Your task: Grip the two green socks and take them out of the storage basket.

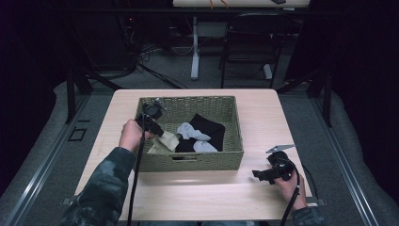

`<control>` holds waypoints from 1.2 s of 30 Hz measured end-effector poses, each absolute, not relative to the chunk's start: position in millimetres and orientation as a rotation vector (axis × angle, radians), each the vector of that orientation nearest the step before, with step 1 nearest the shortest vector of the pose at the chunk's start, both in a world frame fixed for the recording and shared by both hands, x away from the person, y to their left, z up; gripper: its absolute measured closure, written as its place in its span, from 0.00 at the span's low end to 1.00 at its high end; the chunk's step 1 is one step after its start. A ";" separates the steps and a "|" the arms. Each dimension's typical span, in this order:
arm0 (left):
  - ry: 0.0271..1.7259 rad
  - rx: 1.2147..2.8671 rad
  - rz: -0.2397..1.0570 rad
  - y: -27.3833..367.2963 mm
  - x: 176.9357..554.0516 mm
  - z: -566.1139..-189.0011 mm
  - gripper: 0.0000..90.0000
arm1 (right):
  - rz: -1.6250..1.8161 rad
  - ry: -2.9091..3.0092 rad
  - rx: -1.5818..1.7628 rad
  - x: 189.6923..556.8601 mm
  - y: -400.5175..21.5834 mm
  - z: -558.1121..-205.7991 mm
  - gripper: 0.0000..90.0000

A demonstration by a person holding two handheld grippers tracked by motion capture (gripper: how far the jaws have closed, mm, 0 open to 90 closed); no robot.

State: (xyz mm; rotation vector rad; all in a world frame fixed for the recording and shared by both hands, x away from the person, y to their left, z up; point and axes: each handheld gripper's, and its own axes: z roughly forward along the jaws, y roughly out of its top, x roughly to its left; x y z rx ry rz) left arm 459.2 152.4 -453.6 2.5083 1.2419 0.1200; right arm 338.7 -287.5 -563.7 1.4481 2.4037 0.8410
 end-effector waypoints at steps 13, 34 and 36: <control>1.151 2.512 0.211 147.1 450.0 -410.1 0.98 | 0.829 2.407 1.446 338.5 -288.0 -563.3 0.09; 1.113 2.485 0.289 150.7 446.0 -370.6 0.98 | 0.827 2.412 1.445 338.5 -287.5 -563.4 0.09; 1.115 2.485 0.291 151.0 445.9 -368.8 0.98 | 0.827 2.412 1.446 338.5 -287.5 -563.4 0.09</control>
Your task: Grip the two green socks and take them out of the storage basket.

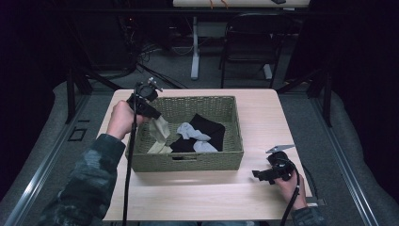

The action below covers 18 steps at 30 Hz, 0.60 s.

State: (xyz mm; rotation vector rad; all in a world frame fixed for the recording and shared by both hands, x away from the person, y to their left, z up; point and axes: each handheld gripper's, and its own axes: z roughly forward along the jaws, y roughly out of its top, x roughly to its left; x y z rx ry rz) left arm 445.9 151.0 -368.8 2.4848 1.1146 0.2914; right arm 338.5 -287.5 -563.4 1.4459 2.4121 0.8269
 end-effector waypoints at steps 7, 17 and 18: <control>1.119 2.472 0.321 155.9 446.5 -355.9 0.98 | 0.827 2.413 1.446 338.5 -287.5 -563.4 0.09; 1.136 2.442 0.365 168.5 447.0 -336.7 0.98 | 0.826 2.414 1.444 338.6 -287.5 -563.4 0.09; 1.142 2.434 0.372 170.3 446.9 -334.2 0.98 | 0.814 2.416 1.441 338.6 -287.6 -563.2 0.09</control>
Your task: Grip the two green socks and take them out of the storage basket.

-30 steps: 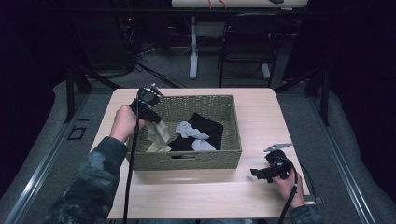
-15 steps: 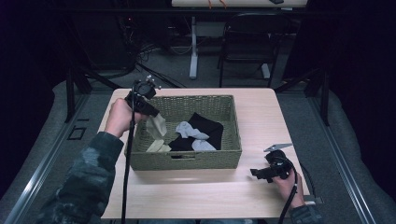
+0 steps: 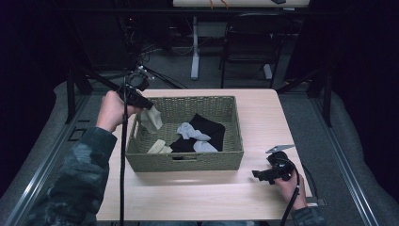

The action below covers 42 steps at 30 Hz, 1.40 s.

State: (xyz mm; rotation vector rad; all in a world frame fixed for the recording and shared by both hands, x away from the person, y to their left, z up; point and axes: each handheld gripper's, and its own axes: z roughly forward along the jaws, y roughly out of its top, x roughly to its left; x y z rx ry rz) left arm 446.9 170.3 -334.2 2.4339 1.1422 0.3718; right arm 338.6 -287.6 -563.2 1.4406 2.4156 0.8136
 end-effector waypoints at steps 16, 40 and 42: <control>1.216 2.316 0.472 213.1 438.0 -294.3 0.98 | 0.826 2.411 1.445 338.4 -287.2 -563.4 0.09; 1.467 2.184 0.478 301.3 428.7 -329.2 0.98 | 0.821 2.415 1.442 338.8 -286.9 -564.3 0.09; 1.486 2.179 0.466 309.7 429.4 -344.8 0.98 | 0.816 2.413 1.442 339.0 -286.8 -564.4 0.09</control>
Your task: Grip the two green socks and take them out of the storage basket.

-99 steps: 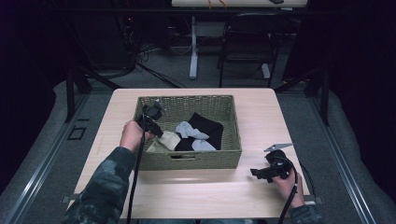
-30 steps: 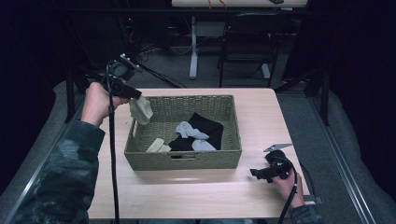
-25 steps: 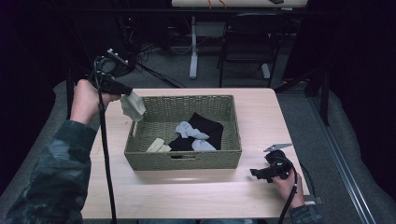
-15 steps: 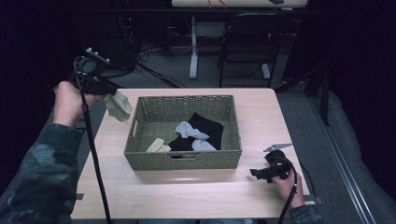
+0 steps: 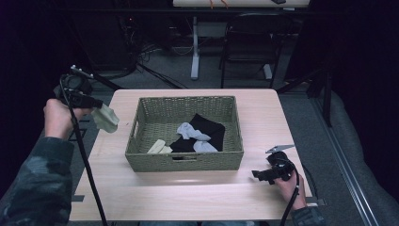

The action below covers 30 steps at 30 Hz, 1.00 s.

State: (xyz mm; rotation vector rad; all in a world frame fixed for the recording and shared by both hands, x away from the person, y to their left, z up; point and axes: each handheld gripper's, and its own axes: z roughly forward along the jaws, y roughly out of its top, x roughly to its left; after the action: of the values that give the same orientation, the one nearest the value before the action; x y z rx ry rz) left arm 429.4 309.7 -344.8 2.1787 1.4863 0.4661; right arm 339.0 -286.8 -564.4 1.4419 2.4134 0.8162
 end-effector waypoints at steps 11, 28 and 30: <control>1.538 2.161 0.400 324.6 433.9 -391.7 0.98 | 0.816 2.420 1.444 338.5 -285.7 -564.0 0.09; 1.595 2.207 0.316 323.2 438.9 -454.5 0.98 | 0.827 2.418 1.450 338.4 -285.8 -564.0 0.09; 1.607 2.209 0.307 323.9 439.2 -461.0 0.98 | 0.832 2.408 1.453 338.2 -285.4 -564.6 0.09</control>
State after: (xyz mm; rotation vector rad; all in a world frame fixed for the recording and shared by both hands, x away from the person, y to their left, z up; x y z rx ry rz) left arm 439.2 323.9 -461.0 2.2088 1.6074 0.3074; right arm 338.2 -285.4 -564.6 1.4527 2.4081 0.8317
